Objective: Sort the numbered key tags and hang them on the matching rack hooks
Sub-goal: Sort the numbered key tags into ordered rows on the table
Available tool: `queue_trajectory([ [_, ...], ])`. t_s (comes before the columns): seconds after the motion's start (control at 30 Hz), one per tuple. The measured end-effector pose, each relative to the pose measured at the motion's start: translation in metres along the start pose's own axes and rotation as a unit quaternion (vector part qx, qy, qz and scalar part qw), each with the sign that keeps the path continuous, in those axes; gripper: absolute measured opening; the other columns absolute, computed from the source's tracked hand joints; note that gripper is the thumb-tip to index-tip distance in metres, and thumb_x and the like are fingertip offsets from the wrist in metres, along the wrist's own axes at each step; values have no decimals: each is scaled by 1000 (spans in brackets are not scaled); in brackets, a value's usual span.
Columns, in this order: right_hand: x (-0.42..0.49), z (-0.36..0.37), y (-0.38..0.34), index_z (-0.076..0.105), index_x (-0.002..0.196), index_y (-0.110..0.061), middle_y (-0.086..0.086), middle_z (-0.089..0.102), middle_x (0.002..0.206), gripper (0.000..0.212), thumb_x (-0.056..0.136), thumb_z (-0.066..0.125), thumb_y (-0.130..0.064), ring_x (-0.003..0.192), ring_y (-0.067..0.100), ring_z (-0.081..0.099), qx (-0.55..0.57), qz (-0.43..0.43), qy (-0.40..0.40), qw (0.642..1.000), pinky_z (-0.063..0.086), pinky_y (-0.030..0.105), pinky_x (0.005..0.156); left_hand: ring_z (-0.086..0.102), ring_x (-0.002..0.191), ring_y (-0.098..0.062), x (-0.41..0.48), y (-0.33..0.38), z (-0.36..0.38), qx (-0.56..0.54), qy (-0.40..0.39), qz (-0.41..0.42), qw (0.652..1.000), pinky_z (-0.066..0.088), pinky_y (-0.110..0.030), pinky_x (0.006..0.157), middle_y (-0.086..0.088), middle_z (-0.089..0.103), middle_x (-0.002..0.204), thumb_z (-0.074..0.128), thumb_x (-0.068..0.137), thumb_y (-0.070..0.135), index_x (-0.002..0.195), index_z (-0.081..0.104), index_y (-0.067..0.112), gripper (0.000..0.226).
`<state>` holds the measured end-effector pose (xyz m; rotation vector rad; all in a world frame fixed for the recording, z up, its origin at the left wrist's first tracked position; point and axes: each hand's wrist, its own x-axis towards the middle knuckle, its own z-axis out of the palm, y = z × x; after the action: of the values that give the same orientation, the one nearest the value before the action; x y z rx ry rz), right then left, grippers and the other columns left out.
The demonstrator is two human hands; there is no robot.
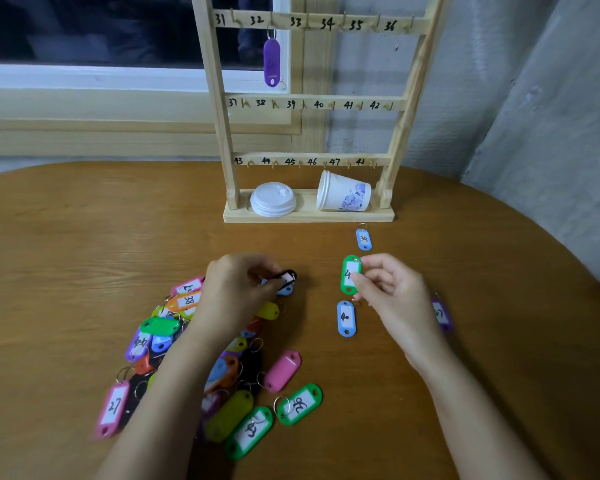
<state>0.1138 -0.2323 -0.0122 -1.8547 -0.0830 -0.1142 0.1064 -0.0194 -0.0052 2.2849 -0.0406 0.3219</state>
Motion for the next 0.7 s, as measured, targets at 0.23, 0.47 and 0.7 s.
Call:
queue_trajectory([
  [0.23,-29,-7,9,70,87,-21,-5,70,80,6,82,71,-18,78,7,64,-44,-21,-7,999,53,21,70,56,55,-1,-6,1,1,-124,29,-36,991,43,-9,51,3,65,66,76,77,8,76,68,18,12],
  [0.47,-47,-11,18,69,86,-23,-6,64,69,10,79,73,-16,61,0,51,-110,-32,-24,993,43,14,57,57,60,-2,-6,-1,3,-116,17,-25,993,46,-12,55,3,67,71,76,77,9,80,69,15,10],
  [0.7,-46,-6,21,69,86,-24,-7,60,61,16,75,77,-15,65,4,51,-199,-91,-1,976,39,11,57,57,62,-1,-5,0,2,-123,22,-26,992,46,-11,55,7,65,71,75,77,9,78,67,21,14],
])
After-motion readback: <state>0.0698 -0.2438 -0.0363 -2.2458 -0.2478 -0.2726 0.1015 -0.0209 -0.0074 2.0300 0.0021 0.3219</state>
